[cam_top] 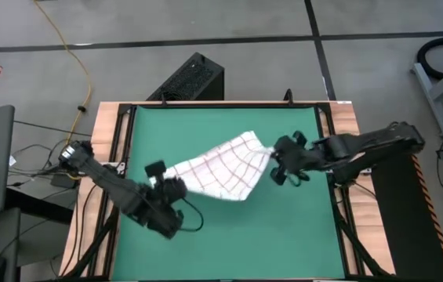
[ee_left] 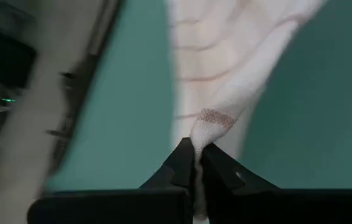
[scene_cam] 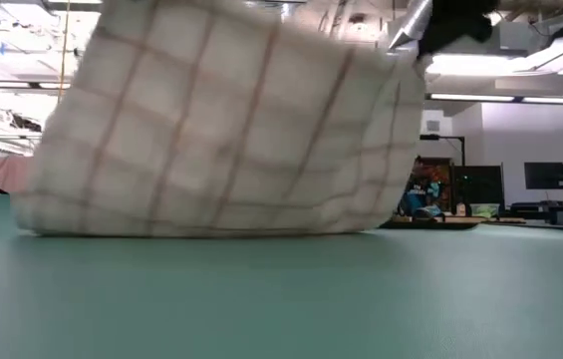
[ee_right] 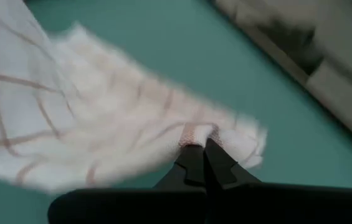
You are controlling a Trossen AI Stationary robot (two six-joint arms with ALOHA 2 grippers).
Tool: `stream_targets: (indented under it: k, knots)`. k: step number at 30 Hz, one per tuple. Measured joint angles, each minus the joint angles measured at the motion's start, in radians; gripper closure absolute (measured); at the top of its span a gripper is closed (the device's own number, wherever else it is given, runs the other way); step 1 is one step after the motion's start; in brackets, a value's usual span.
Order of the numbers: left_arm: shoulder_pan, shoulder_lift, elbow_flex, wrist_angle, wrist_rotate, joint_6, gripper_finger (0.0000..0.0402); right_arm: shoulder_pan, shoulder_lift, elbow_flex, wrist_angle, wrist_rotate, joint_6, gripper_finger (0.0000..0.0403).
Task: Roll towel into tight, uniform cylinder
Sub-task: Roll the white towel
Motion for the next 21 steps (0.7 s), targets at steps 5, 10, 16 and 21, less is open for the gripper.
stream_targets:
  k: [5, 10, 16, 21]
  knots:
    - [0.11, -0.055, 0.052, -0.002, -0.156, 0.178, 0.0401, -0.004, -0.079, 0.004, 0.107, 0.16, -0.18, 0.0402]
    - [0.239, -0.125, 0.084, -0.003, -0.251, 0.392, 0.0401, -0.048, -0.093, 0.055, 0.122, 0.396, -0.402, 0.0402]
    - [0.465, -0.209, 0.08, 0.018, -0.339, 0.644, 0.0401, -0.241, -0.073, 0.106, 0.143, 0.395, -0.597, 0.0402]
    - [0.707, -0.239, 0.08, 0.125, -0.309, 0.959, 0.0401, -0.442, -0.033, 0.106, 0.245, 0.38, -0.783, 0.0402]
